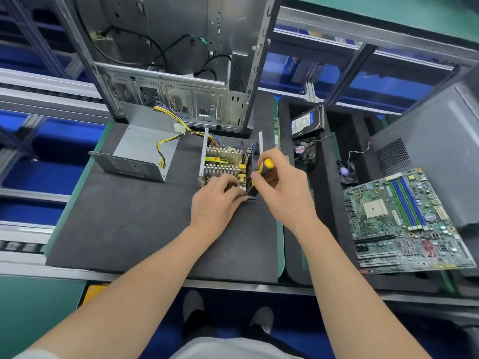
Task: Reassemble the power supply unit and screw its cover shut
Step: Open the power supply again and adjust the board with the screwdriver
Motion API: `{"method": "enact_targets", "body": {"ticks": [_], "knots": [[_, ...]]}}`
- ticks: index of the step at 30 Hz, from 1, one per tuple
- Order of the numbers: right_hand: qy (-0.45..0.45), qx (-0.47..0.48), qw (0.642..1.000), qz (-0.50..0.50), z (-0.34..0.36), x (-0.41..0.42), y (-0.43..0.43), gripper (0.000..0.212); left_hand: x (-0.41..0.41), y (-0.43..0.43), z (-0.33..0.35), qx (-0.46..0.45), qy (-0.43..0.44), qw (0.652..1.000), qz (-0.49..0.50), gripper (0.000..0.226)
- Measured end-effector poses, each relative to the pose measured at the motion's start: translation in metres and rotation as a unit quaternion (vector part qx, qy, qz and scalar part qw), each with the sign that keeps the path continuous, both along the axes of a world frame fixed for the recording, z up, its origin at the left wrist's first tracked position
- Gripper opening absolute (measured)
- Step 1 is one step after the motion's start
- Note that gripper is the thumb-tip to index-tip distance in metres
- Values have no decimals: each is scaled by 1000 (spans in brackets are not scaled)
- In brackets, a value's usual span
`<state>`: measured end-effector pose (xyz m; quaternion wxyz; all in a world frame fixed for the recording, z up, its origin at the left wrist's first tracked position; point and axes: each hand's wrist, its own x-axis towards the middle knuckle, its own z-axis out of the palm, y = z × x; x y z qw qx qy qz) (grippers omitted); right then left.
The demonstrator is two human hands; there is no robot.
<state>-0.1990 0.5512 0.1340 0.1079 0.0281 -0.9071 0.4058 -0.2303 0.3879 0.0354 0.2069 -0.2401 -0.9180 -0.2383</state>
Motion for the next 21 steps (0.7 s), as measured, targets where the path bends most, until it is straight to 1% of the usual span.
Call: {"method": "enact_targets", "body": {"ticks": [4, 8, 14, 21], "knots": [[3, 4, 1000, -7, -2, 2, -1, 18, -2, -1, -6, 28, 45, 999, 6, 20], [4, 0, 1000, -11, -3, 4, -1, 19, -2, 0, -10, 30, 56, 998, 8, 24], [6, 9, 1000, -20, -6, 6, 0, 17, -3, -1, -12, 23, 46, 999, 7, 29], [3, 0, 1000, -31, -8, 6, 2, 19, -2, -6, -13, 48, 12, 999, -22, 25]]}}
